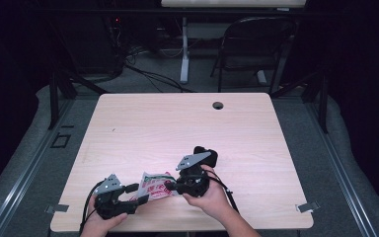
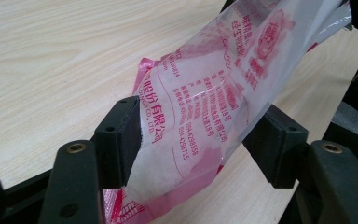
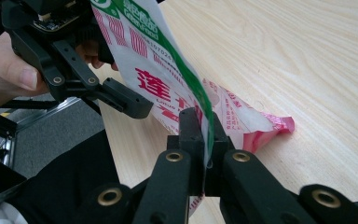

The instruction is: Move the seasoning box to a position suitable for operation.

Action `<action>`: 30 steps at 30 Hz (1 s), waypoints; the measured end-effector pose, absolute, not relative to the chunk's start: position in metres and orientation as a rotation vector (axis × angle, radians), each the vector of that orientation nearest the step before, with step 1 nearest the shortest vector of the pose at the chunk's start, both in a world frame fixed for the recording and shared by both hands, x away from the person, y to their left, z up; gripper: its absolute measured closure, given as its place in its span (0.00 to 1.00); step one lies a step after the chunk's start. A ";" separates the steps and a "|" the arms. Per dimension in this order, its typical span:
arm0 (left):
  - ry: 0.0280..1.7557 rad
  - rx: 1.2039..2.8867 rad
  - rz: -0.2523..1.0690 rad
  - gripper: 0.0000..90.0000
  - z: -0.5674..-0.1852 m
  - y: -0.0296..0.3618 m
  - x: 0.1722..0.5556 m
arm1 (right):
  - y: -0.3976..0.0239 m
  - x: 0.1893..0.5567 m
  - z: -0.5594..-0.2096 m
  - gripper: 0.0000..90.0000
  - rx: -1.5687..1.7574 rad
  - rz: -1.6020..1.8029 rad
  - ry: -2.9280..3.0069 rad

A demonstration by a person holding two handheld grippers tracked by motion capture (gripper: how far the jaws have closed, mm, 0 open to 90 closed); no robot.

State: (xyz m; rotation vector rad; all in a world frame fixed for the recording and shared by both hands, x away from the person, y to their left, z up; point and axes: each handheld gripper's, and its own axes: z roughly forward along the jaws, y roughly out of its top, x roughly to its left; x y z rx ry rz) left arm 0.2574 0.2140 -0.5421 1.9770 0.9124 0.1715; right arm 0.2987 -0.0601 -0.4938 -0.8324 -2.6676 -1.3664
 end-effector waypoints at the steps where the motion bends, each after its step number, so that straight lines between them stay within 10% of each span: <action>1: 0.915 1.972 0.172 0.41 -0.543 0.214 0.257 | -0.060 0.299 -0.494 1.00 -0.832 -1.370 -2.666; 30: 0.878 2.040 0.136 0.32 -0.575 0.205 0.270 | -0.068 0.300 -0.492 1.00 -0.759 -1.415 -2.624</action>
